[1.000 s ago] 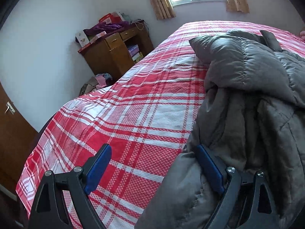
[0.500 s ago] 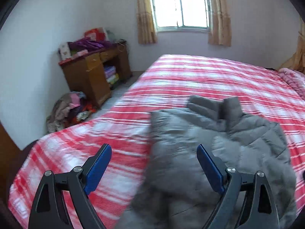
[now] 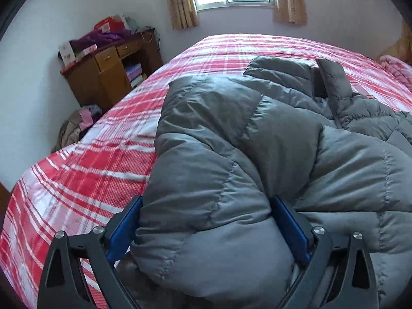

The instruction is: Fold large clothes

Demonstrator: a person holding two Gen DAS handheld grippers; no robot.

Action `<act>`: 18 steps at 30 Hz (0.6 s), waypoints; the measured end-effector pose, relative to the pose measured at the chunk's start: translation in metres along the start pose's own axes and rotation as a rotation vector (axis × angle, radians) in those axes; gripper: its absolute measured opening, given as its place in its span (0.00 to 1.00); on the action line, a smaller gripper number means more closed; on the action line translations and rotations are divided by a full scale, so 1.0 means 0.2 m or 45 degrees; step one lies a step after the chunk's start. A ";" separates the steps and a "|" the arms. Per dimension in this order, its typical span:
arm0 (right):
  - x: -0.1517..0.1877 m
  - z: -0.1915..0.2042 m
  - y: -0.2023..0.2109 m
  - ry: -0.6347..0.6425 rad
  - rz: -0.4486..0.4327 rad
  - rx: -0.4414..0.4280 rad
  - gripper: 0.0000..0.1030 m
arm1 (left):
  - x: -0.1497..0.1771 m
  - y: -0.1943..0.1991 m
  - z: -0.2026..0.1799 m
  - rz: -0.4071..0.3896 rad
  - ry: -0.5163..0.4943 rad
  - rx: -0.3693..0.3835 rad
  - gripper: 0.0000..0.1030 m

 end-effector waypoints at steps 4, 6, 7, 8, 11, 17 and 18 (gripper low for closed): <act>0.03 0.02 -0.03 0.033 0.009 0.011 0.55 | 0.01 -0.04 -0.02 0.038 -0.020 -0.031 0.96; 0.04 0.01 -0.04 0.031 0.027 0.010 0.55 | 0.02 -0.05 -0.02 0.045 -0.019 -0.038 0.97; 0.04 0.01 -0.05 0.032 0.030 0.011 0.55 | 0.02 -0.05 -0.03 0.048 -0.021 -0.040 0.97; 0.04 0.01 -0.05 0.037 0.032 0.017 0.55 | 0.02 -0.06 -0.02 0.051 -0.020 -0.039 0.97; 0.05 0.02 -0.06 0.060 0.045 0.045 0.56 | 0.02 -0.06 -0.01 0.055 -0.019 -0.041 0.97; 0.06 0.03 -0.07 0.103 0.051 0.097 0.56 | 0.01 -0.07 -0.02 0.054 -0.028 -0.058 0.98; 0.06 0.03 -0.07 0.106 0.051 0.101 0.56 | 0.01 -0.07 -0.02 0.055 -0.028 -0.057 0.98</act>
Point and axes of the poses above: each gripper's, at about its wrist camera, not at the fingertips, and y roughly against the way its jaws point, z to its left, x to its underside, the point moved 10 cm from there along -y, roughly the way its jaws point, and after that the axes turned 14 degrees about x, right-handed, at the moved point
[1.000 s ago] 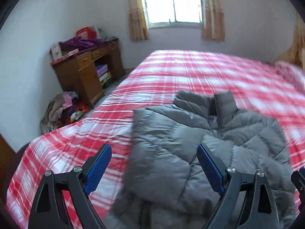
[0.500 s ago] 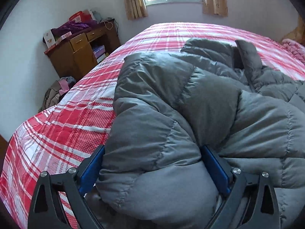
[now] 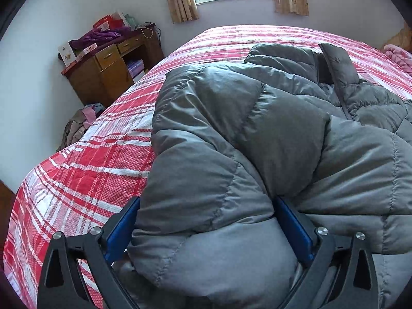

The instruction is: Fold large clothes

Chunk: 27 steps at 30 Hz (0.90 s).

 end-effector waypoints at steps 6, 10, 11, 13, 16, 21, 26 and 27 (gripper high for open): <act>0.00 0.03 -0.01 0.061 0.003 0.068 0.56 | 0.00 0.00 0.00 -0.001 -0.001 -0.003 0.98; 0.00 0.03 -0.02 0.075 0.004 0.083 0.56 | 0.00 0.00 0.00 0.001 0.002 -0.002 0.99; 0.00 0.03 -0.02 0.078 0.003 0.088 0.56 | 0.00 0.00 0.00 0.003 0.005 -0.002 0.99; 0.00 0.04 -0.02 0.088 0.000 0.100 0.56 | 0.00 0.00 0.00 0.001 0.001 -0.007 0.99; 0.00 0.04 -0.02 0.099 -0.005 0.115 0.56 | 0.00 0.00 0.01 0.006 0.007 0.005 0.99; 0.01 0.05 -0.01 0.110 -0.007 0.128 0.56 | 0.02 0.07 0.05 0.070 0.037 0.109 0.99; 0.00 0.05 -0.01 0.107 -0.004 0.121 0.57 | 0.01 0.32 0.07 0.126 -0.007 0.184 0.99; 0.00 0.05 -0.01 0.110 -0.002 0.118 0.57 | 0.00 0.38 0.09 0.144 -0.048 0.172 0.99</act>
Point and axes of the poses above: each gripper's, at about its wrist camera, not at the fingertips, and y roughly against the way its jaws point, z to its left, x to its underside, the point moved 10 cm from there along -y, roughly the way its jaws point, and after that the axes turned 14 degrees about x, right-handed, at the moved point
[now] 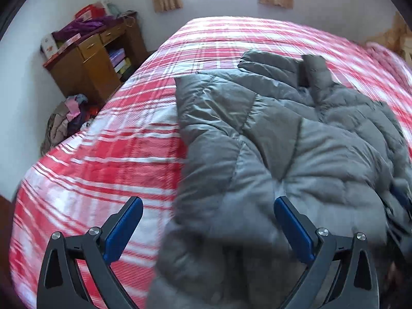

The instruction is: Fold large clothes

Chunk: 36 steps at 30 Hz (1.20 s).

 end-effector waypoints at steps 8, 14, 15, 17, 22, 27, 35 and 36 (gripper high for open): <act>-0.11 -0.05 0.15 0.143 0.009 -0.148 0.89 | -0.29 0.09 0.07 -0.033 -0.029 -0.066 0.99; -0.43 -0.16 0.23 0.145 -0.037 -0.177 0.89 | -0.54 -0.12 0.01 -0.005 -0.017 -0.056 0.99; -0.48 -0.17 0.21 0.128 -0.027 -0.191 0.89 | -0.59 -0.15 -0.01 -0.011 -0.015 -0.049 0.99; -0.61 -0.19 0.14 0.057 0.007 -0.224 0.89 | -0.69 -0.20 -0.06 -0.035 0.000 -0.020 0.99; -0.85 -0.17 -0.09 -0.102 0.066 -0.234 0.90 | -0.98 -0.38 -0.15 -0.080 0.051 0.030 0.99; -1.07 -0.08 -0.30 -0.173 0.099 -0.265 0.91 | -1.20 -0.61 -0.11 -0.076 0.155 0.034 0.99; -1.27 0.06 -0.60 -0.147 0.146 -0.220 0.96 | -1.31 -0.93 -0.12 -0.001 0.211 0.091 0.99; -1.27 0.08 -0.64 -0.148 0.155 -0.211 0.96 | -1.30 -0.94 -0.13 0.004 0.198 0.103 0.99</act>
Point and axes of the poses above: each gripper's, at about its wrist camera, not at the fingertips, and y roughly against the way its jaws point, z to its left, x to its underside, the point moved 10 cm from there along -y, roughly the way its jaws point, and after that the axes turned 14 degrees about x, right-handed, at the moved point
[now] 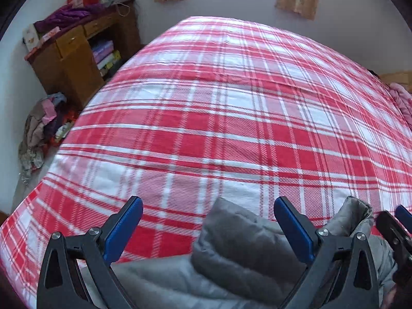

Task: Fold large clothes
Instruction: 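Grasp the jacket hem with both grippers, then lift the hem with both grippers and fold it toward the collar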

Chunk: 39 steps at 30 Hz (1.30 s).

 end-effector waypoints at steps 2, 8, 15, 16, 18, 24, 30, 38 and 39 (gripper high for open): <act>0.01 0.02 -0.06 0.009 0.032 -0.007 0.96 | 0.04 -0.05 -0.03 0.028 -0.048 0.019 0.99; 0.13 0.06 -0.13 0.191 0.120 -0.022 0.26 | 0.15 0.02 -0.11 0.035 -0.120 0.188 0.19; 0.23 -0.13 0.12 0.263 -0.018 -0.003 0.08 | 0.25 0.45 -0.15 -0.183 -0.282 0.224 0.09; 0.25 -0.16 0.15 0.268 -0.039 -0.002 0.08 | 0.27 0.47 -0.15 -0.194 -0.290 0.222 0.09; 0.30 -0.23 0.22 0.276 -0.081 0.007 0.07 | 0.35 0.52 -0.13 -0.222 -0.305 0.215 0.08; 0.48 -0.29 0.18 0.268 -0.084 0.019 0.06 | 0.59 0.36 -0.01 -0.158 -0.224 0.153 0.06; 0.60 -0.30 0.06 0.297 -0.052 0.063 0.05 | 0.64 0.24 0.05 -0.137 -0.209 0.102 0.07; 0.61 -0.33 0.10 0.326 -0.054 0.054 0.08 | 0.64 0.45 0.04 -0.165 -0.275 0.025 0.16; 0.62 -0.34 0.11 0.328 -0.044 0.040 0.18 | 0.64 0.53 0.05 -0.185 -0.280 0.018 0.40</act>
Point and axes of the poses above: each gripper's, at about its wrist camera, not at the fingertips, and y roughly against the way its jaws point, z to its left, x to its underside, the point moved 10 cm from there along -y, roughly the way its jaws point, and after that the axes turned 14 degrees about x, right-handed, at the moved point
